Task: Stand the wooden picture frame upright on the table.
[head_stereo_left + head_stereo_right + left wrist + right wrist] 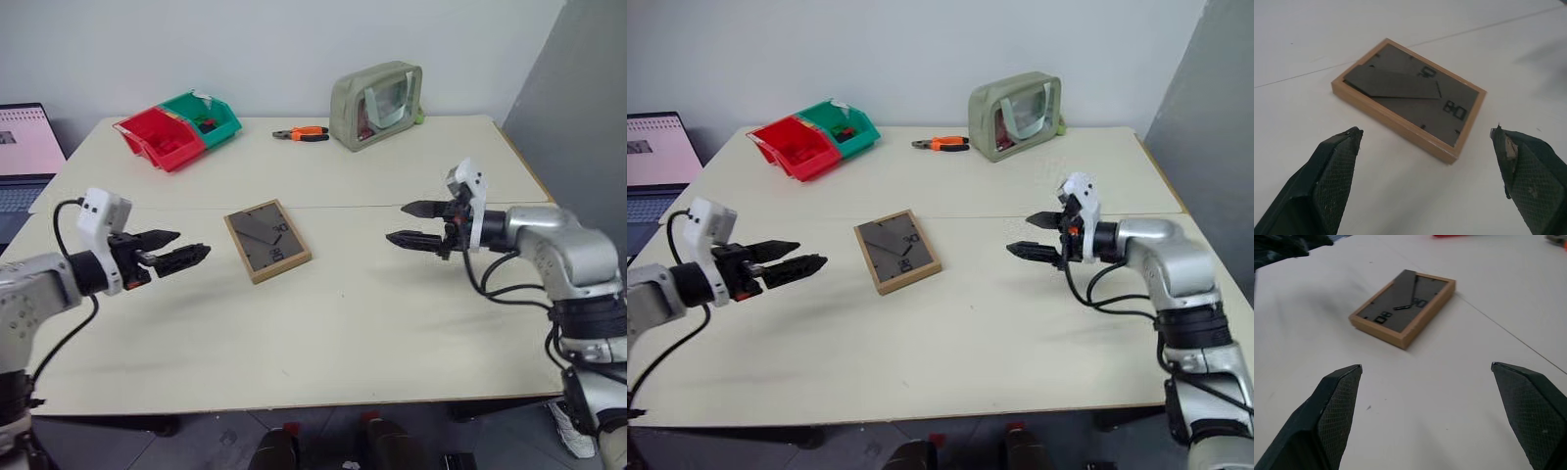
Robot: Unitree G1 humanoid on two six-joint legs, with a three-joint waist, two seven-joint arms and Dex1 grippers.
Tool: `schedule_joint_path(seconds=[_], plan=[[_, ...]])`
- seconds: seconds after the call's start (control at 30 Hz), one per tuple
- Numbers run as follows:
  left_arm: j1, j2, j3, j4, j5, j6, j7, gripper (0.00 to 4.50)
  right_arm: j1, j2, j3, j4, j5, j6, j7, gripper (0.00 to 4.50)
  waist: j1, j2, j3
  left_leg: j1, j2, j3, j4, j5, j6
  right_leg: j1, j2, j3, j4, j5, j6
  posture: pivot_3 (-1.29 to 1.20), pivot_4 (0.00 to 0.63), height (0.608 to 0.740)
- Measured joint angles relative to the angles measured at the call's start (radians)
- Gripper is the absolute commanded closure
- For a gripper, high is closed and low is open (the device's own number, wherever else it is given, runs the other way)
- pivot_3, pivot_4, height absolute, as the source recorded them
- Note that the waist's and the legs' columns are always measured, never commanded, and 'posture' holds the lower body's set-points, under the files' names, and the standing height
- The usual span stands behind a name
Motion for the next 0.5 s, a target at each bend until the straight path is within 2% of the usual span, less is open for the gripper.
schedule_joint_path(seconds=[0.23,0.37,0.4,0.5], plan=[[-0.002,-0.007,-0.027,0.001,0.021,-0.011,0.009,0.00,-0.085,0.058,0.077,0.204,-0.086,-0.128,0.060,0.03,0.001,0.000,0.000,-0.001,0.001,0.000,0.000,0.000,0.000,-0.001,-0.001,0.000,0.000,0.000,0.000,0.00,0.150,0.740],[-0.003,-0.078,-0.026,0.022,0.089,-0.059,0.120,0.00,-0.135,0.151,0.088,0.343,-0.175,-0.245,-0.045,0.03,-0.001,0.000,0.001,-0.001,0.001,0.001,0.000,0.000,0.000,-0.001,-0.004,0.001,0.000,0.000,0.000,0.00,0.150,0.740],[-0.005,-0.106,-0.023,0.035,0.104,-0.069,0.158,0.18,-0.147,0.177,0.088,0.382,-0.193,-0.276,-0.081,0.01,-0.001,0.000,0.000,-0.001,0.001,0.001,0.001,0.000,0.000,-0.002,-0.004,0.001,0.001,0.001,0.000,0.00,0.150,0.740],[-0.021,-0.195,-0.019,0.086,0.151,-0.094,0.275,0.58,-0.186,0.262,0.089,0.510,-0.255,-0.365,-0.190,0.52,0.001,-0.001,0.001,-0.002,0.001,0.000,0.001,0.000,0.000,-0.002,-0.004,0.000,0.001,0.001,-0.001,0.00,0.150,0.740]])
